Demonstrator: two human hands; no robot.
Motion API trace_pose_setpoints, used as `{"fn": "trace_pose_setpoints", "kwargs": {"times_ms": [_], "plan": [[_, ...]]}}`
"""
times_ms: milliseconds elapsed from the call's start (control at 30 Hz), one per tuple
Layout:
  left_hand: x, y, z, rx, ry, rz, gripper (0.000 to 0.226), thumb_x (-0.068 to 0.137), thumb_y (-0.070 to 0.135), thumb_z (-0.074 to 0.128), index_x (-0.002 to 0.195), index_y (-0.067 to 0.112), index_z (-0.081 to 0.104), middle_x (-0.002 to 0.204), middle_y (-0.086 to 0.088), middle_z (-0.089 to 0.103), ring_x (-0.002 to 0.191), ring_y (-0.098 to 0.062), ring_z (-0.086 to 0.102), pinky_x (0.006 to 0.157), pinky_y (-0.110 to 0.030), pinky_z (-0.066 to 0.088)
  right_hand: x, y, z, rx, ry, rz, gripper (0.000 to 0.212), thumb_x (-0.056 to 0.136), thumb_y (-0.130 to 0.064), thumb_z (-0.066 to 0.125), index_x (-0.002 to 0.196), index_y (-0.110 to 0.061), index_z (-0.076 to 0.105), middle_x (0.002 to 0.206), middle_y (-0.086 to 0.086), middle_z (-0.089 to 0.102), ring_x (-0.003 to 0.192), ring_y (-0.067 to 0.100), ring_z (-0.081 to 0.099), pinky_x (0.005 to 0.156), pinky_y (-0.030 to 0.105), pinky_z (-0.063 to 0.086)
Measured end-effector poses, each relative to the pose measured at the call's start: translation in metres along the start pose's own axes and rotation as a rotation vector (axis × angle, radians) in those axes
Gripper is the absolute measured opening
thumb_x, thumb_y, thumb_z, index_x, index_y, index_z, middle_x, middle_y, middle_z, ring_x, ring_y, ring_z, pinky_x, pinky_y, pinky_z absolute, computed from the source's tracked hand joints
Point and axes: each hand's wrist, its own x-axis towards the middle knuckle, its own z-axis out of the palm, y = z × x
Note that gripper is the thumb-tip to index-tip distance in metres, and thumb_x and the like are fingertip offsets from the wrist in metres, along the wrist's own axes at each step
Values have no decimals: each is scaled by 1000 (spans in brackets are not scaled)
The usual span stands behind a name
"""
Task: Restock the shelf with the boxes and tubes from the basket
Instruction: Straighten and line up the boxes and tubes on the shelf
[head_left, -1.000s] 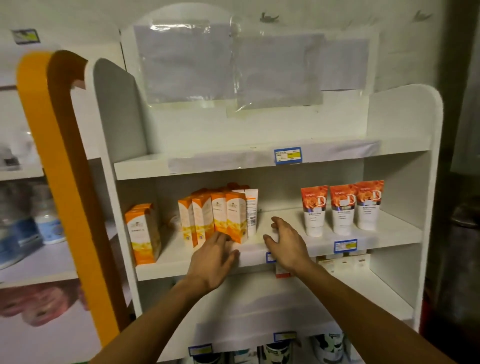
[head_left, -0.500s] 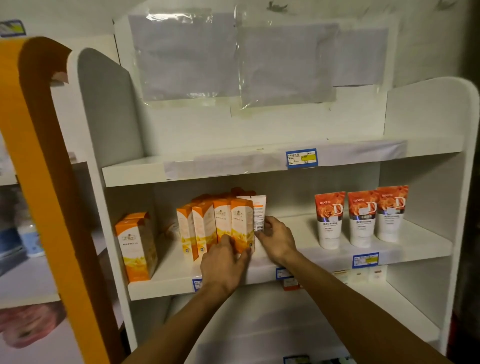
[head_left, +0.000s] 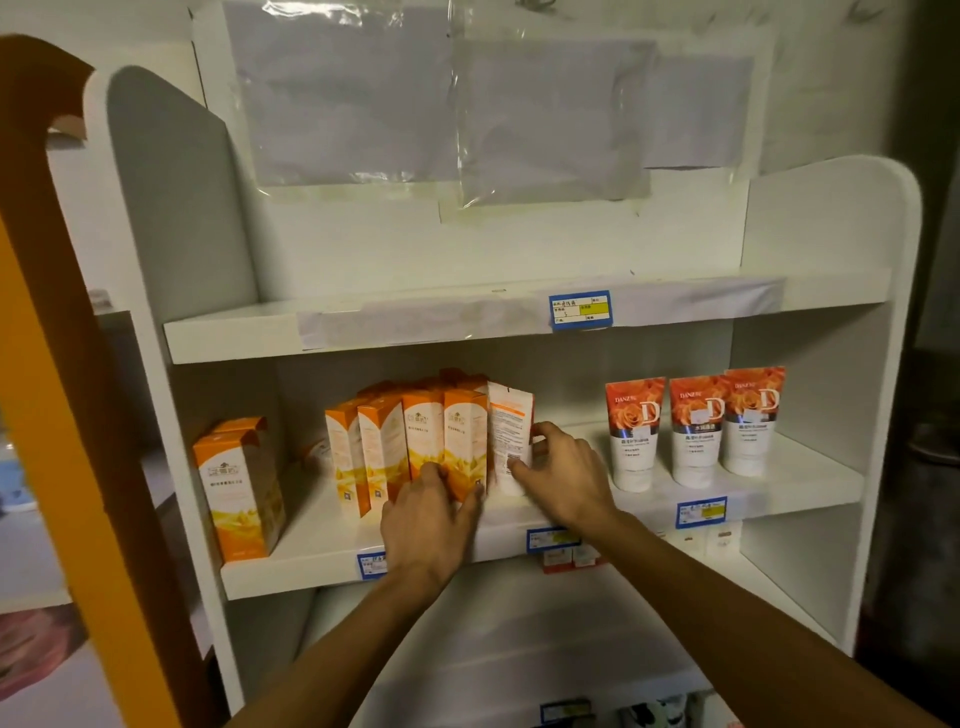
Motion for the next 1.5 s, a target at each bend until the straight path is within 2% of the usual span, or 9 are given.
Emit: {"fn": "trace_pose_setpoints", "kwargs": {"times_ms": [167,300,467,667,767,900,1167,1300,1500], "plan": [[0,8,-1,-39,-20,8,47,91,66,48,117,26,47,104,5,66,92,-15,64,83,-38,57,-8,10,-18,-100,37,-24,54,89,-44,67,137,-23,53,124,-2,68,103,16,69,79,27,56],[1,14,1,-35,-42,29,65,89,70,48,135,25,42,112,2,67,96,-18,66,84,-39,58,-10,17,-23,-176,29,-16,55,89,-48,65,134,-22,50,126,-1,66,104,18,68,75,28,58],[9,22,-2,-72,-63,20,74,90,71,45,147,27,28,108,2,67,89,-16,67,74,-33,57,-7,19,-12,18,-152,59,68,85,-41,70,142,-21,37,137,4,55,122,26,57,93,41,56],[24,26,0,-79,-143,19,60,90,66,51,135,27,40,102,5,67,81,-14,64,73,-34,59,-10,24,-5,191,-175,95,66,90,-26,69,146,-20,34,145,4,53,129,26,54,101,44,51],[26,26,3,-117,-147,-5,53,91,58,57,132,26,45,105,4,67,84,-14,64,74,-35,60,-8,29,-7,177,-125,115,62,86,-30,74,140,-22,45,135,2,61,119,22,61,97,42,54],[21,28,2,-142,-95,-23,61,86,60,63,130,23,42,101,3,66,82,-15,65,67,-34,59,-14,34,-11,8,29,168,58,80,-45,77,128,-24,53,123,-2,65,111,20,64,91,34,53],[11,38,1,-111,-74,-4,56,79,66,67,111,25,45,102,4,65,84,-15,65,68,-33,59,-18,32,-12,102,41,264,56,80,-40,78,127,-24,52,127,-1,65,114,22,64,93,39,53],[6,41,7,-149,-64,-34,62,77,67,68,116,24,45,111,0,66,92,-19,67,75,-39,60,-27,35,-18,-92,138,283,64,77,-58,74,126,-27,47,126,-5,64,112,20,65,87,36,54],[4,47,5,-156,-78,-96,65,76,66,70,117,24,46,112,1,67,96,-20,67,78,-38,59,-28,36,-21,-229,196,267,67,79,-64,68,127,-24,46,121,-3,65,109,20,65,84,34,55]]}}
